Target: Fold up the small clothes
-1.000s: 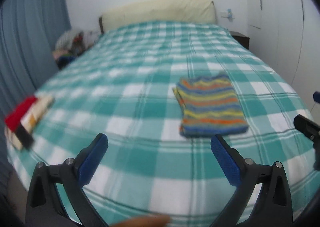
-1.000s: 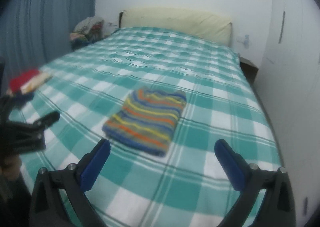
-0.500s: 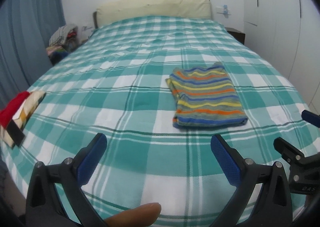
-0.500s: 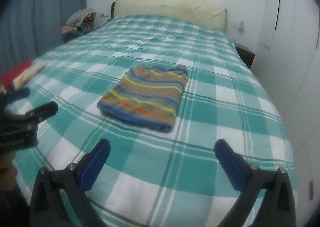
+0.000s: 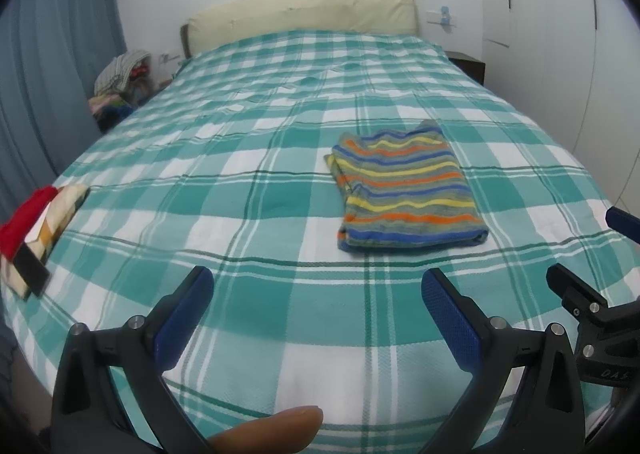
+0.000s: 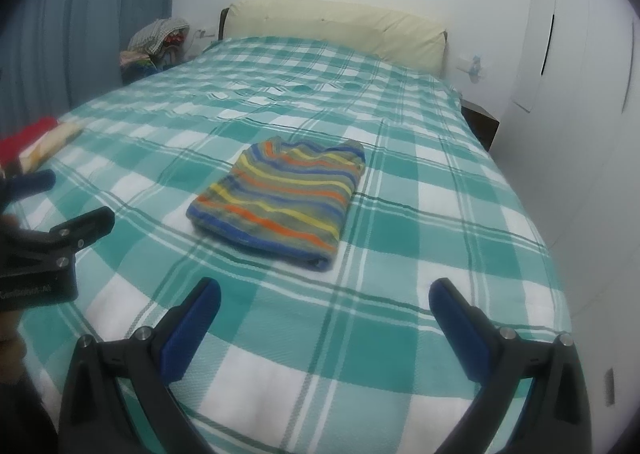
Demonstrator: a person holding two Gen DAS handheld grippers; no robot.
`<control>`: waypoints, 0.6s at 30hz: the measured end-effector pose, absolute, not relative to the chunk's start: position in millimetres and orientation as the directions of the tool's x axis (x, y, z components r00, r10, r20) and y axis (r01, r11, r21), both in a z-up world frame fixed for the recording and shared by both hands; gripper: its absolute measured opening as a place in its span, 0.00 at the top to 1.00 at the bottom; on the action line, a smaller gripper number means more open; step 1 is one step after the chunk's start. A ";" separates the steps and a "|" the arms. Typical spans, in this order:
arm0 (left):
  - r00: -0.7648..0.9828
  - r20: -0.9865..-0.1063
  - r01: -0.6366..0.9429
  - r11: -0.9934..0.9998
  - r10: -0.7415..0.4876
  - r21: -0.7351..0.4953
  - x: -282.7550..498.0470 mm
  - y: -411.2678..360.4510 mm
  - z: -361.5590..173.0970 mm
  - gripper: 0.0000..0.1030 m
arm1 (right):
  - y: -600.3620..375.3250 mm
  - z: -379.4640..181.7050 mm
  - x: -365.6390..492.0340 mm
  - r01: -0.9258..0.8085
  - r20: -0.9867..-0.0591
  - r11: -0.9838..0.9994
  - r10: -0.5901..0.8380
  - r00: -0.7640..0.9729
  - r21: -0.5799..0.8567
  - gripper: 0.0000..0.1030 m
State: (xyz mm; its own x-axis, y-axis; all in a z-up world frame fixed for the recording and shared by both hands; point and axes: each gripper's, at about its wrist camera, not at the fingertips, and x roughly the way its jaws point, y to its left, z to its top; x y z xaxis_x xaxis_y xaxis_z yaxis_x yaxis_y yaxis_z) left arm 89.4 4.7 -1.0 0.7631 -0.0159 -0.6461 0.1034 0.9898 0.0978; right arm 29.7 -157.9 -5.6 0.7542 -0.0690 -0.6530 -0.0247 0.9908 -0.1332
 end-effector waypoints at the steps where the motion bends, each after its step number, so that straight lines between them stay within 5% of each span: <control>1: 0.764 -0.645 0.102 0.990 -0.012 0.101 89.2 4.6 -1.0 0.00 | -157.7 -5.9 29.7 -0.024 -0.655 0.990 -0.072 0.752 -0.136 0.00; 18: 0.750 -0.661 0.115 0.988 -0.017 0.106 88.5 1.5 -4.6 0.00 | -152.0 -3.6 23.7 -0.014 -0.644 0.988 -0.090 0.760 -0.155 0.00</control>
